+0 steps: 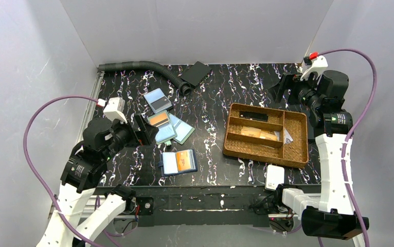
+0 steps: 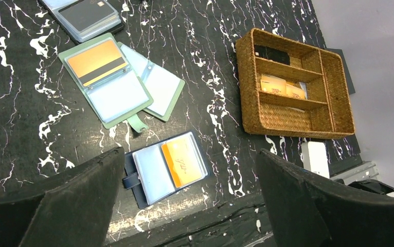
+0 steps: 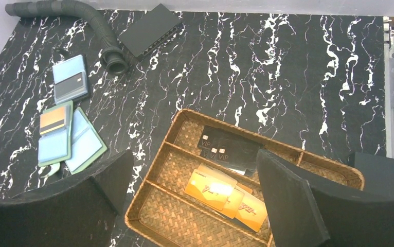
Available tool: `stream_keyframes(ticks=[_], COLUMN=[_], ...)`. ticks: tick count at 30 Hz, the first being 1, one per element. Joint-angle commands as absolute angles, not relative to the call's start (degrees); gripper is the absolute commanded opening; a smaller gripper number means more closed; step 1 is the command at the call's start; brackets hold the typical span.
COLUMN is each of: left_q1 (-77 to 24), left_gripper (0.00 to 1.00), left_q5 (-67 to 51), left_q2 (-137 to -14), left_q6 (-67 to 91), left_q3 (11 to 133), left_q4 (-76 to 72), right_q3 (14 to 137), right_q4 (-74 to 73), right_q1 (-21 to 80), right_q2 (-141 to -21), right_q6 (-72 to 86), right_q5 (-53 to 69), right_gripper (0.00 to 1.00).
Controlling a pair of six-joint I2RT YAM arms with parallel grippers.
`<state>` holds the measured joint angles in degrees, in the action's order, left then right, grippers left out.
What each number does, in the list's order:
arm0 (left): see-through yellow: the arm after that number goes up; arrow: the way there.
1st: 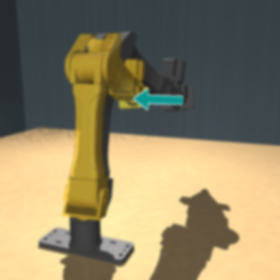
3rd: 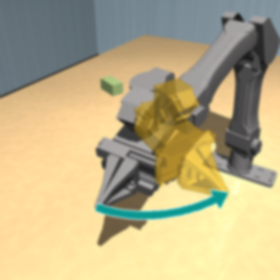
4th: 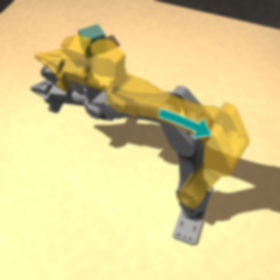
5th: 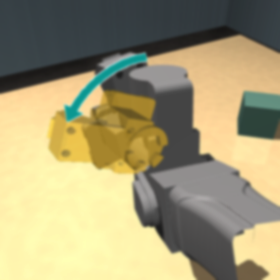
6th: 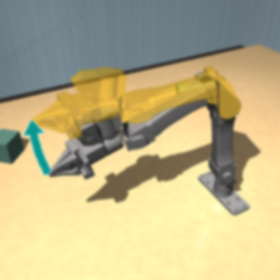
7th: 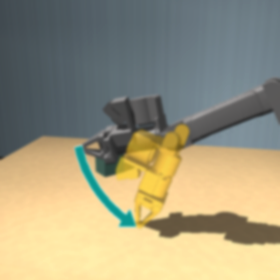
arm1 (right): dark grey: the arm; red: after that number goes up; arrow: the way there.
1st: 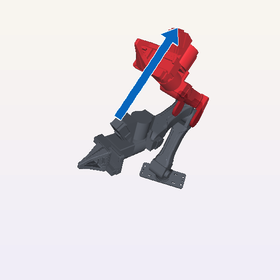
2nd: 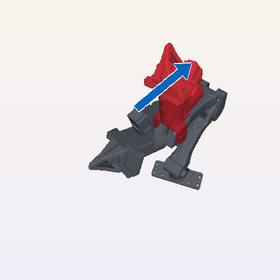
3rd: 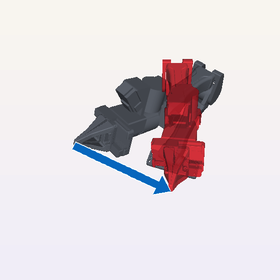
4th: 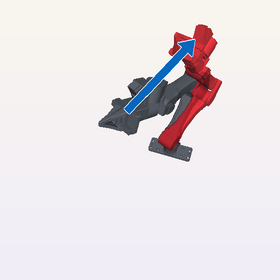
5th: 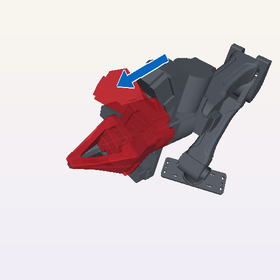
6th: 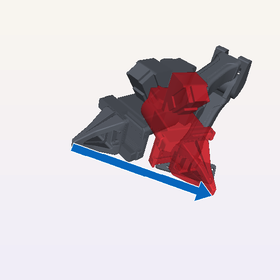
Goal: Take the credit cards out of the card holder
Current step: Reset both arms
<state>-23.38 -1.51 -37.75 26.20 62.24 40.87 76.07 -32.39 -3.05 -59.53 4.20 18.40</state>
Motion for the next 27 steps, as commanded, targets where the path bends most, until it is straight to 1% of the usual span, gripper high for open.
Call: stream_keyframes(ticks=[1,12,27], left_q1=[-23.1,-23.1,-23.1], left_gripper=[0.98,0.98,0.98], left_q5=[-2.3,-3.2,-3.2], left_q2=[-37.7,-37.6,-37.0], left_q6=[26.2,26.7,26.9], left_q3=[62.4,61.8,61.5], left_q4=[42.0,41.4,41.6], right_q3=[76.8,77.0,77.0], right_q4=[-29.6,-30.0,-29.8], right_q1=[-3.3,-3.3,-3.3], right_q2=[-58.0,-56.8,-56.8], right_q6=[6.6,6.6,6.3], right_q5=[17.3,15.8,17.4], right_gripper=[0.98,0.98,0.98])
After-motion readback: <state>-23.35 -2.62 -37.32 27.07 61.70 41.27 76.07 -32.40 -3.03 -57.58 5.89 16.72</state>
